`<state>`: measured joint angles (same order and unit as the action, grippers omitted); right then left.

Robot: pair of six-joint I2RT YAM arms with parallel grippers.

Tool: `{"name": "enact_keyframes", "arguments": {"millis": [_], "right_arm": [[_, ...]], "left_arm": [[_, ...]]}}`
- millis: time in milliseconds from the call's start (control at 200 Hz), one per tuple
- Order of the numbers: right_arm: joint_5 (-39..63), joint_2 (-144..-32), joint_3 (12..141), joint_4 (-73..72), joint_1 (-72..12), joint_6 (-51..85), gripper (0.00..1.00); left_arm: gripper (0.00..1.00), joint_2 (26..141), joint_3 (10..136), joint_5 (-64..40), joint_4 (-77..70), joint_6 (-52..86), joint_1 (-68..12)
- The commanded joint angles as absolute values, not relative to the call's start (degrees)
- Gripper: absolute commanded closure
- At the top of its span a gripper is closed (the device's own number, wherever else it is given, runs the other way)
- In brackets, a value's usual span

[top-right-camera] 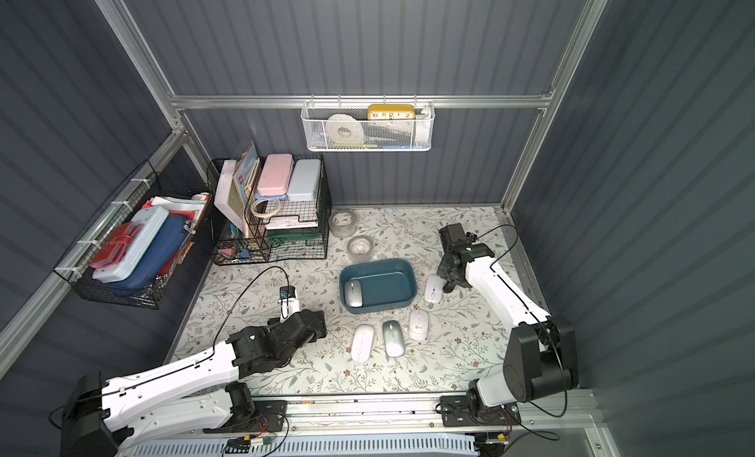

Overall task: Take out the mouse from the storage box
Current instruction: Place the mouse at the center of the board.

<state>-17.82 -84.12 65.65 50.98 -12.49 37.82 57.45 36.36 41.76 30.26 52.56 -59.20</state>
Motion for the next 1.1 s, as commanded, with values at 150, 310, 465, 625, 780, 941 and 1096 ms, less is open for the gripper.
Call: {"name": "enact_keyframes", "arguments": {"millis": [150, 310, 465, 625, 780, 941, 1096], "right_arm": [[-35.31, -84.56, 64.06, 62.0, -13.27, 44.95, 0.65], [-34.5, -90.69, 64.65, 61.61, -13.27, 45.85, 0.69], [-35.41, -97.77, 66.71, 61.74, -13.27, 46.21, 0.73], [-35.69, -101.75, 68.08, 60.82, -13.36, 46.02, 0.72], [-37.48, -106.23, 70.57, 62.33, -13.92, 45.99, 0.69], [-39.4, -110.2, 72.72, 63.4, -15.87, 46.75, 0.65], [-38.89, -112.62, 73.8, 62.9, -16.59, 46.63, 0.57]], "left_arm": [[0.01, 57.22, 36.61, 41.71, 29.61, 51.77, -58.89], [0.01, 55.44, 35.74, 41.96, 30.31, 52.21, -58.89], [0.01, 54.08, 35.13, 42.18, 31.0, 52.79, -58.89], [0.01, 53.7, 34.78, 42.36, 31.19, 53.0, -58.89], [0.01, 53.95, 34.76, 42.45, 31.05, 52.9, -58.89], [0.01, 54.75, 35.15, 42.45, 30.85, 52.73, -58.89], [0.01, 54.68, 35.16, 42.58, 31.03, 52.78, -58.89]]}}
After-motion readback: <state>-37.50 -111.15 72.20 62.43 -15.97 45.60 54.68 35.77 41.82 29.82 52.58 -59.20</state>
